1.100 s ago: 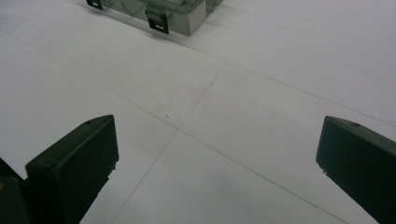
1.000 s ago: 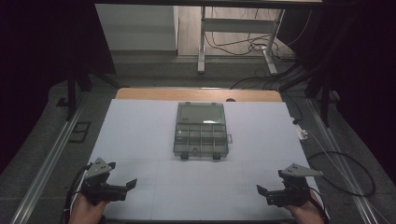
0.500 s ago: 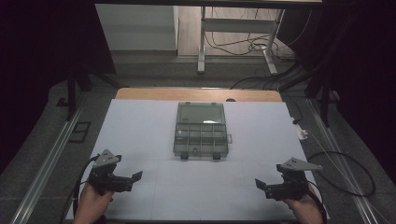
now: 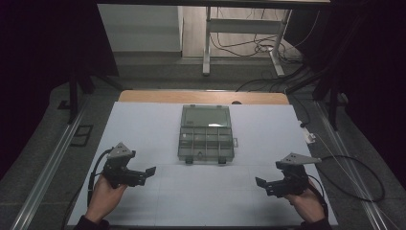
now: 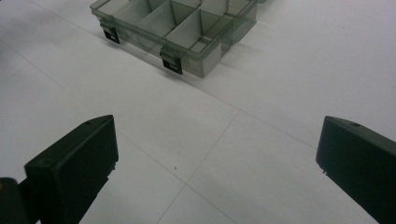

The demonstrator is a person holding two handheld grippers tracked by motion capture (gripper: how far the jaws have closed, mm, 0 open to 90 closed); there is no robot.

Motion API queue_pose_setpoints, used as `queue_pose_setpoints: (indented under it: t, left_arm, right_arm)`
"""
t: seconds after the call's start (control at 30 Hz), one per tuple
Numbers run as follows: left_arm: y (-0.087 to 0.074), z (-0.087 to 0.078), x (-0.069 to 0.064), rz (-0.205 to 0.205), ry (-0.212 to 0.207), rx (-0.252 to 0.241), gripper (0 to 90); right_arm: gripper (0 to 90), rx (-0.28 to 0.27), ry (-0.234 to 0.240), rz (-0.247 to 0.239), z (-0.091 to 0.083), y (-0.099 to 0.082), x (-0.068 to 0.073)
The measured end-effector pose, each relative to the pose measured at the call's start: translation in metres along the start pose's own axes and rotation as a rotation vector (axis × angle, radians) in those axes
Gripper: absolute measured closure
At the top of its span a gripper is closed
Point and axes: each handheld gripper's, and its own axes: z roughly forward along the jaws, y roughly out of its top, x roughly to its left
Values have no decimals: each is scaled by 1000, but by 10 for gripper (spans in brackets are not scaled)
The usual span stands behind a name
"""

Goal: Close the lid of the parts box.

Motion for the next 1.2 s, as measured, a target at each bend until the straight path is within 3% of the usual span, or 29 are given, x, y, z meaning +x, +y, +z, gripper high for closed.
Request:
queue_pose_setpoints:
  t: [0.6, 1.2]
  left_arm:
    - [22, 23, 9, 35, -30, -3, 0]
    - [41, 46, 17, 61, -61, -5, 0]
  right_arm:
    - [0, -19, 45, 31, 24, 31, -8]
    - [0, -12, 66, -12, 62, 66, -4]
